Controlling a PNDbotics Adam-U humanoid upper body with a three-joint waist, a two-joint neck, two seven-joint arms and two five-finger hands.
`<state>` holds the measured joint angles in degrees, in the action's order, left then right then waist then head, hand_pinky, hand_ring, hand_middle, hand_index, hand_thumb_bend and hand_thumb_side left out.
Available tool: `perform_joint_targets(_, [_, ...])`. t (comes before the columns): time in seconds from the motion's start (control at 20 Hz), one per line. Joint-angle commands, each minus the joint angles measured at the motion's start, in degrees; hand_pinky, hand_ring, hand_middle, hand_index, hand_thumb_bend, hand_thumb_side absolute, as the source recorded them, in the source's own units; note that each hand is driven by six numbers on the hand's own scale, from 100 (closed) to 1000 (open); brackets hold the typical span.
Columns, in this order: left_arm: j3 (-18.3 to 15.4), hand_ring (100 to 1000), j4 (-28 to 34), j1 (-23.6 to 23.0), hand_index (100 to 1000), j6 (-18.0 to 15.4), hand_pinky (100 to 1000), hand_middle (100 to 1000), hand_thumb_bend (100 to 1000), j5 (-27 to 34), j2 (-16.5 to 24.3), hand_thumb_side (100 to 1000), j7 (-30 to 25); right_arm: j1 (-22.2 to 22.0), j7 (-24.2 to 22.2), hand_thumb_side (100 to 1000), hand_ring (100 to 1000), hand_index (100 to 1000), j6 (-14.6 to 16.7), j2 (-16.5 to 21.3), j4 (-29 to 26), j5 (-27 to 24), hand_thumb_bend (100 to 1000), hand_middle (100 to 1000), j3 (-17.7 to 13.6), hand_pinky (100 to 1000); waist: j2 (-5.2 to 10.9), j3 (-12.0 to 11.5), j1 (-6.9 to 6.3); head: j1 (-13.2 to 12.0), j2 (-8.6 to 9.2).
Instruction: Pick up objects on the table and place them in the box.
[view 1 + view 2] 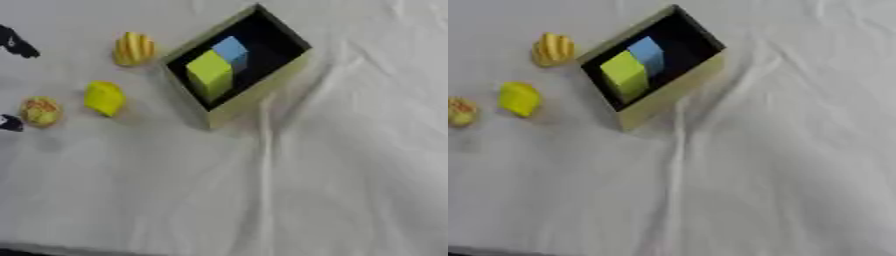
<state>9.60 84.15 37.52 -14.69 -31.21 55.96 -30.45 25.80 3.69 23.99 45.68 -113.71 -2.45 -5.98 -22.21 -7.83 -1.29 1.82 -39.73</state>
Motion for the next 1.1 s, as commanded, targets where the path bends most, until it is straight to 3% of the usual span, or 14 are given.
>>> perform_joint_targets(0.05, [0.1, 772, -2.3, 1.1, 830, 0.3, 804, 706, 776, -1.0, 1.3, 337, 1.1, 0.4, 0.0, 450, 781, 736, -0.2, 1.3, -0.9, 0.3, 100, 623, -0.6, 844, 1.05, 0.0, 0.02, -0.3, 0.64])
perform_joint_targets(0.5, [1.8, 744, -8.7, 2.4, 800, -0.3, 776, 676, 747, -4.7, -1.3, 339, 3.5, 0.4, 0.1, 452, 782, 736, -0.4, 0.8, -0.9, 0.2, 100, 622, -0.7, 844, 0.86, 0.2, 0.26, -0.4, 0.69])
perform_joint_targets(1.1, [2.9, 725, -11.7, 3.5, 783, 0.0, 757, 659, 665, -6.3, -3.6, 346, 6.3, 0.2, 0.0, 455, 783, 736, -0.7, 0.5, -0.9, 0.2, 100, 620, -0.7, 846, 0.66, 0.5, 0.18, -0.6, 0.81])
